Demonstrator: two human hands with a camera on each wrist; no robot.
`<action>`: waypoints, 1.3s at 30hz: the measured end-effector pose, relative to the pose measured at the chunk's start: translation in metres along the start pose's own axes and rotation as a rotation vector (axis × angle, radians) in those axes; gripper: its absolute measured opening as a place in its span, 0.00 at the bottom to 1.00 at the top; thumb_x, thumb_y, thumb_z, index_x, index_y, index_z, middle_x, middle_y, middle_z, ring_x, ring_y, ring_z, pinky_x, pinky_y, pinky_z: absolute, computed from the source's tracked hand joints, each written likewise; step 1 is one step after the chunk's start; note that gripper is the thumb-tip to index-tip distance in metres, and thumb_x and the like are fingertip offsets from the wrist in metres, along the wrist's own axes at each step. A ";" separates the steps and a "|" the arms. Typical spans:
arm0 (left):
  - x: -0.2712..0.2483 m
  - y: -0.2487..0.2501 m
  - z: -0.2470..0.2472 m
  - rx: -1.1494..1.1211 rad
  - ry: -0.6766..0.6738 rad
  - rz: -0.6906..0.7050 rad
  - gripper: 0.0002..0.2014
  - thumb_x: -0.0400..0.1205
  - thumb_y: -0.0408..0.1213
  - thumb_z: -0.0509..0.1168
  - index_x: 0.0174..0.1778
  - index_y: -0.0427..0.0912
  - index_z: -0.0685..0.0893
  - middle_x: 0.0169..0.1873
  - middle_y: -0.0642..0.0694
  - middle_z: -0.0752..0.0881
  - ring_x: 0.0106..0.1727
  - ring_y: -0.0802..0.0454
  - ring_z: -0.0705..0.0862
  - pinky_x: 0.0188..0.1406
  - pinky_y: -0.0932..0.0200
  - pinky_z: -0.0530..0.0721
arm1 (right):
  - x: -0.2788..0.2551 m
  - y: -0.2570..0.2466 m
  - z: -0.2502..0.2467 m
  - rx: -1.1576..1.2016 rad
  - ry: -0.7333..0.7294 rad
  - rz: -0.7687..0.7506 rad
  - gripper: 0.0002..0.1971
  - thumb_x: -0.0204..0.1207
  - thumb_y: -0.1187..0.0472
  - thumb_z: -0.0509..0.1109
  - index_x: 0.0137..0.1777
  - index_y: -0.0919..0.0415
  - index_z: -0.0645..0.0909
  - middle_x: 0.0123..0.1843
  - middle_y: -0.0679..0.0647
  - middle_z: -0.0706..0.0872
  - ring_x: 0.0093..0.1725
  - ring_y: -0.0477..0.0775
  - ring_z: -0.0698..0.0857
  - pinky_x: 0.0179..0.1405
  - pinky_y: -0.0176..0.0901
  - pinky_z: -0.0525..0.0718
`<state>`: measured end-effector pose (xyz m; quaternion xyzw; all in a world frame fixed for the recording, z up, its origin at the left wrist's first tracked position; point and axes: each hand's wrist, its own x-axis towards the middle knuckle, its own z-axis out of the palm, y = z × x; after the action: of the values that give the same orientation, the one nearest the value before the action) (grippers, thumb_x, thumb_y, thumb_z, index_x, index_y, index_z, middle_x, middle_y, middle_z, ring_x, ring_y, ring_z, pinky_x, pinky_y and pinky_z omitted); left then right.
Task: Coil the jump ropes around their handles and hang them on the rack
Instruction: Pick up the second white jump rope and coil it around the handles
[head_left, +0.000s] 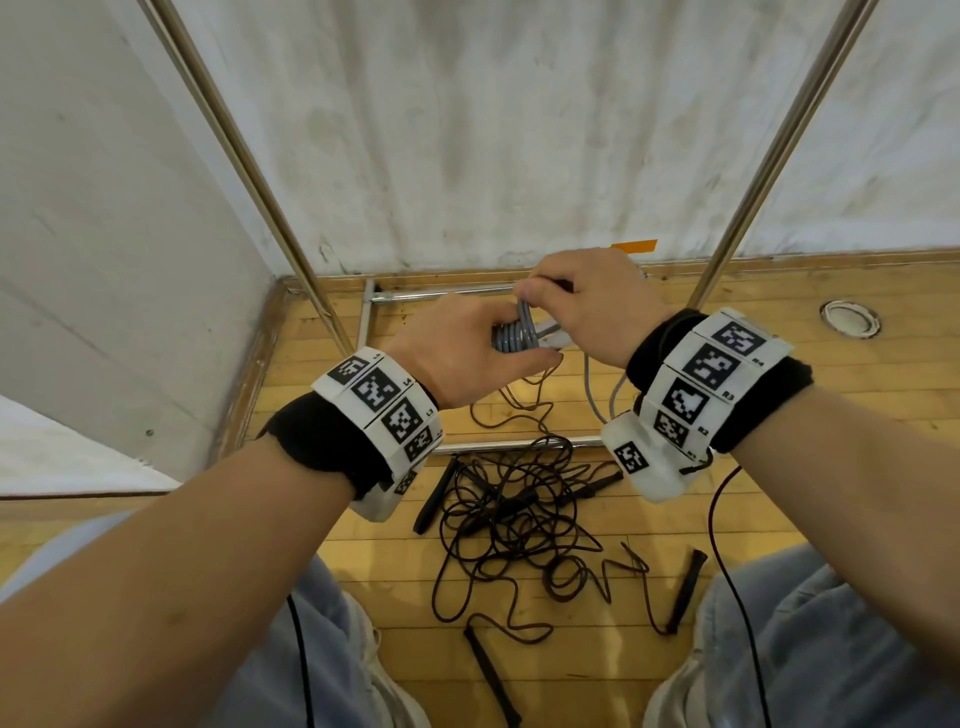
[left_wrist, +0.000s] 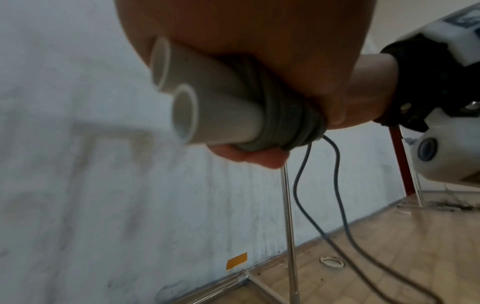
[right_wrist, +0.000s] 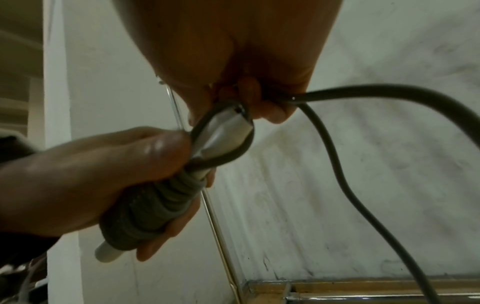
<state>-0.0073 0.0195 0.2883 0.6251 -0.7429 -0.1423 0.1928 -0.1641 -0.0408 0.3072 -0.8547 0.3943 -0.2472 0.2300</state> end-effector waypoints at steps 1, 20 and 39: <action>0.000 0.001 0.000 -0.012 0.017 0.007 0.19 0.72 0.67 0.63 0.27 0.57 0.73 0.19 0.56 0.76 0.24 0.58 0.76 0.24 0.61 0.68 | 0.001 0.001 -0.001 0.028 0.006 0.019 0.15 0.81 0.52 0.64 0.41 0.62 0.84 0.26 0.44 0.75 0.27 0.42 0.72 0.29 0.25 0.70; 0.001 0.011 -0.023 -0.413 0.296 -0.107 0.08 0.81 0.49 0.66 0.44 0.48 0.81 0.34 0.50 0.86 0.35 0.44 0.86 0.38 0.38 0.85 | -0.002 -0.008 0.021 0.702 -0.054 0.298 0.16 0.86 0.55 0.55 0.39 0.58 0.77 0.25 0.50 0.72 0.19 0.43 0.64 0.18 0.34 0.63; 0.013 -0.034 -0.013 0.239 0.048 -0.194 0.17 0.83 0.58 0.58 0.61 0.53 0.73 0.32 0.58 0.74 0.32 0.60 0.75 0.25 0.58 0.67 | -0.009 -0.008 0.018 -0.279 -0.314 0.063 0.12 0.85 0.55 0.56 0.40 0.55 0.72 0.31 0.47 0.73 0.31 0.47 0.72 0.26 0.40 0.64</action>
<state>0.0269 0.0005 0.2861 0.7155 -0.6860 -0.0556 0.1200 -0.1533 -0.0253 0.2958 -0.8935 0.4106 -0.0466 0.1756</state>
